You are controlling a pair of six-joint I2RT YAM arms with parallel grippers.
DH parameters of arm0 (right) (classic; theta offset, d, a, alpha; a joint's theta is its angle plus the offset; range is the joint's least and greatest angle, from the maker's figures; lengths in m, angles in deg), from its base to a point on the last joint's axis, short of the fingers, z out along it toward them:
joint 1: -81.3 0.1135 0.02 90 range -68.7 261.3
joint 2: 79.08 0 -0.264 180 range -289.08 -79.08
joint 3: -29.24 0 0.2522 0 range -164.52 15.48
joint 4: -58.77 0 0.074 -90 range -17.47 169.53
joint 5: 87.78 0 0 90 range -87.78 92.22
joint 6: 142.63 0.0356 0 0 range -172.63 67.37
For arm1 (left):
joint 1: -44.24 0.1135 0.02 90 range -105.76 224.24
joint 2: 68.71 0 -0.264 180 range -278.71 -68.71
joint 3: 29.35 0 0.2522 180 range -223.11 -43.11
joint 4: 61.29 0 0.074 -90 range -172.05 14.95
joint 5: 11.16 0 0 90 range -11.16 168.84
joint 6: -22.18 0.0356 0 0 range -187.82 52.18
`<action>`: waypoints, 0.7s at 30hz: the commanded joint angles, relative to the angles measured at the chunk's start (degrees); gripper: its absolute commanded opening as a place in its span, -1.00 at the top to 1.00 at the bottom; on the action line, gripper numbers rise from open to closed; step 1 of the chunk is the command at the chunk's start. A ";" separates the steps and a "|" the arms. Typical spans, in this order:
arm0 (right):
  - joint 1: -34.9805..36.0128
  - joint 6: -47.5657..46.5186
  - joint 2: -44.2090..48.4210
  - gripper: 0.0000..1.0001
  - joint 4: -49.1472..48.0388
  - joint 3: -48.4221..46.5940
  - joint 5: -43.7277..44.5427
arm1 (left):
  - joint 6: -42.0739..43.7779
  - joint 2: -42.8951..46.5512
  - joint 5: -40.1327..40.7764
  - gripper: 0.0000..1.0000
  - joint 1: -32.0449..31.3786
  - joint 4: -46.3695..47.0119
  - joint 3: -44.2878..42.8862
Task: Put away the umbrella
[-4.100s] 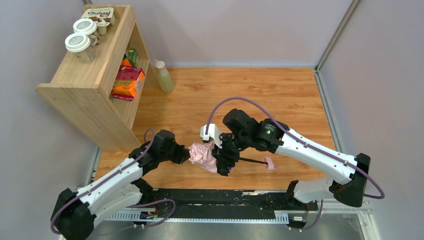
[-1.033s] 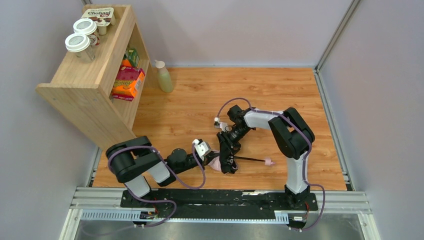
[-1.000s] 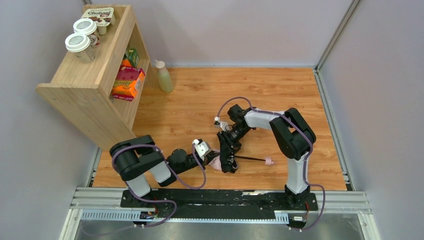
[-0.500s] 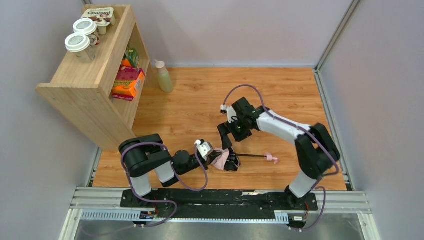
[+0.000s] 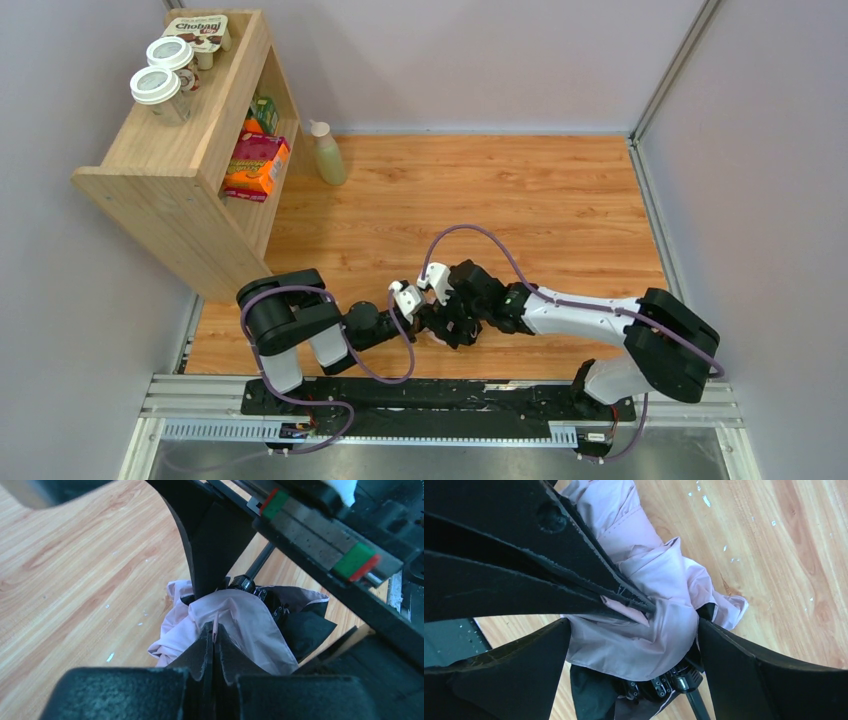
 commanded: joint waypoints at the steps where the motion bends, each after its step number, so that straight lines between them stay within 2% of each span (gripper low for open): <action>1: 1.30 -0.95 -0.89 -1.00 -10.33 2.70 3.43 | -2.74 -2.99 -3.03 1.00 -1.07 -3.81 2.98; 4: 1.74 0.37 -4.66 -1.00 -11.04 2.61 5.45 | -2.92 -3.61 -3.20 1.00 -1.07 -3.81 2.54; 5: 2.00 0.90 -6.07 -0.99 -10.35 2.44 9.02 | -2.92 -3.61 -3.29 1.00 -1.07 -3.81 2.54; 8: 3.41 2.22 -8.98 -0.87 -7.71 1.21 13.80 | -3.10 -3.08 -3.03 1.00 -1.07 -3.81 2.80; 11: 3.24 3.97 -10.91 -0.48 -5.43 -0.72 13.01 | -3.27 -2.64 -2.67 1.00 -0.98 -3.72 3.24; 16: 2.18 4.68 -13.20 0.33 -6.12 -0.73 11.08 | -3.27 -1.41 -2.50 1.00 -0.89 -3.81 3.85; 20: 0.08 5.03 -12.50 0.91 -6.74 -0.20 6.43 | -3.45 -0.36 -1.97 1.00 -0.89 -3.81 4.47; 21: -0.71 5.47 -11.89 1.00 -6.91 0.15 3.11 | -3.71 0.25 -2.06 1.00 -0.89 -3.81 4.64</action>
